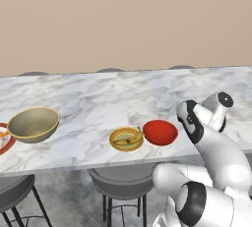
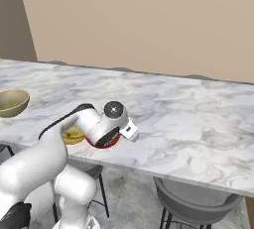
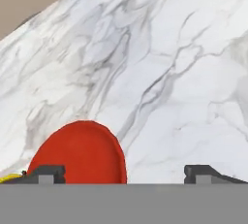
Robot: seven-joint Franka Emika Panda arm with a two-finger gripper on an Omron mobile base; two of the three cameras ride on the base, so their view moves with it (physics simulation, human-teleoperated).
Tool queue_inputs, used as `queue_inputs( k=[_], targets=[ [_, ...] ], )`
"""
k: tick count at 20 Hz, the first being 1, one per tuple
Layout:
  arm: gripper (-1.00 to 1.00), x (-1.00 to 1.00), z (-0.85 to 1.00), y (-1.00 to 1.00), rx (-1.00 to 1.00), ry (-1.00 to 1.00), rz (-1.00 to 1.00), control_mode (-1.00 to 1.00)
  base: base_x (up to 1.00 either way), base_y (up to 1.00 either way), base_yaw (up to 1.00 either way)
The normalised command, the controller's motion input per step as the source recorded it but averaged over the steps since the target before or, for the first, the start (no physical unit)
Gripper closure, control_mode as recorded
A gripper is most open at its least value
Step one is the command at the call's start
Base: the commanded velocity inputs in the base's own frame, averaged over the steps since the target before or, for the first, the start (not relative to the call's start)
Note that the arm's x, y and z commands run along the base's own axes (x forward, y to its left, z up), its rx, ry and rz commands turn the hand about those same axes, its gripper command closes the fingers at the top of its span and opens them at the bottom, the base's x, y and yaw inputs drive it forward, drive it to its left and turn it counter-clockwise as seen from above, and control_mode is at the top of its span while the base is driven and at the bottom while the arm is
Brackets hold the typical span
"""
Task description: Take the smaller bowl and place it next to the appetizer plate on the dining counter , and place the larger bowl next to the plate with cooked food.
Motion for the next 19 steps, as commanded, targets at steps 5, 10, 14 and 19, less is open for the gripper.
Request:
queue_inputs(
  k=[5, 10, 14, 19],
  targets=[
    [-1.00, -1.00, 1.00, -0.17, -0.13, 0.34, 0.00, -1.00, 0.00, 0.00, 0.00],
    [-1.00, -1.00, 0.57, 0.34, -0.16, 0.09, 0.07, -1.00, 0.00, 0.00, 0.00],
    [-1.00, -1.00, 0.08, 0.40, -0.10, -0.12, 0.10, -1.00, 0.00, 0.00, 0.00],
    [-1.00, -1.00, 0.00, -0.16, 0.06, -0.30, 0.01, -1.00, 0.00, 0.00, 0.00]
  ],
)
